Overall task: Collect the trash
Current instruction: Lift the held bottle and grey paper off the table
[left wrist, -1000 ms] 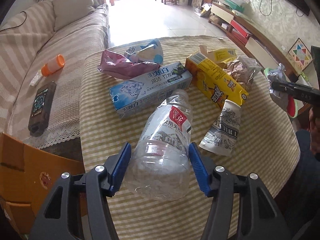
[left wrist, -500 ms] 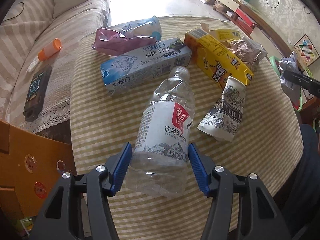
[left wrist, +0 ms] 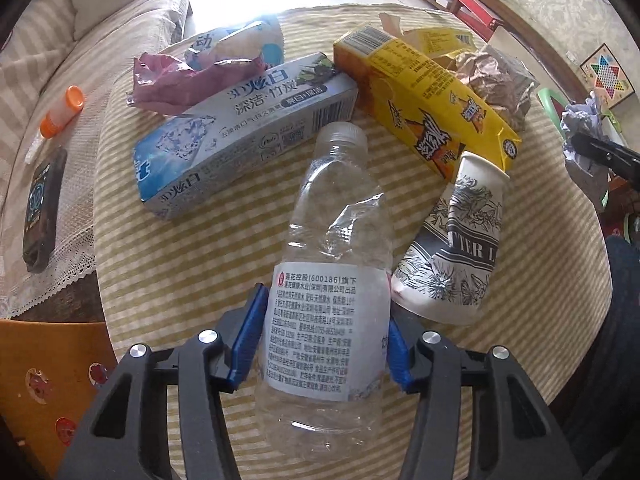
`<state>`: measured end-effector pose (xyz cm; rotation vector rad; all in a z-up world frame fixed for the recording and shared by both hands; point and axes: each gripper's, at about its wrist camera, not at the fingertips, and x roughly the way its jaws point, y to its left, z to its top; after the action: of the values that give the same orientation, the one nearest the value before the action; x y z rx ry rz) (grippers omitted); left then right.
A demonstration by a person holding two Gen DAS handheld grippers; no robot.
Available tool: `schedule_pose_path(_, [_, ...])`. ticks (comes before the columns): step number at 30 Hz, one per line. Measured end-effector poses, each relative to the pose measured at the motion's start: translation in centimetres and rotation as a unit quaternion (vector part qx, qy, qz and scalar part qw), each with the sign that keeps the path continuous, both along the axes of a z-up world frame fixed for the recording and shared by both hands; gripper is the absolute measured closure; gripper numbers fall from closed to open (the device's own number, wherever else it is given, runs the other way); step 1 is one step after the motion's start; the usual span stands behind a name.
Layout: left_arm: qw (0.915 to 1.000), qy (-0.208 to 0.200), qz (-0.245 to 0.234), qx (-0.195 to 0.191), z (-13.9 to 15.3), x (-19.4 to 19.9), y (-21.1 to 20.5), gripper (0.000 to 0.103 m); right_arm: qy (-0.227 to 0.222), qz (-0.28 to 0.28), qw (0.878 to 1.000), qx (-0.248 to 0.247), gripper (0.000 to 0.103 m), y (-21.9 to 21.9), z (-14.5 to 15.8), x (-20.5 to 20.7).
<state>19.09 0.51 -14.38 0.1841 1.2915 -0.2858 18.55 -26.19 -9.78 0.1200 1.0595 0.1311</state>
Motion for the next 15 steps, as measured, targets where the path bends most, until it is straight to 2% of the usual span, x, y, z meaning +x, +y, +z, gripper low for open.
schedule_pose_path(6, [0.9993,-0.03,0.023,-0.002,2.0,-1.0,1.2,0.054,-0.004,0.007,1.0,0.003,0.057,0.4,0.2,0.1])
schedule_pose_path(15, [0.994,-0.097,0.048,-0.015,7.6,-2.5,1.6,0.054,-0.024,0.013,1.0,0.008,0.057,0.6,2.1,-0.8])
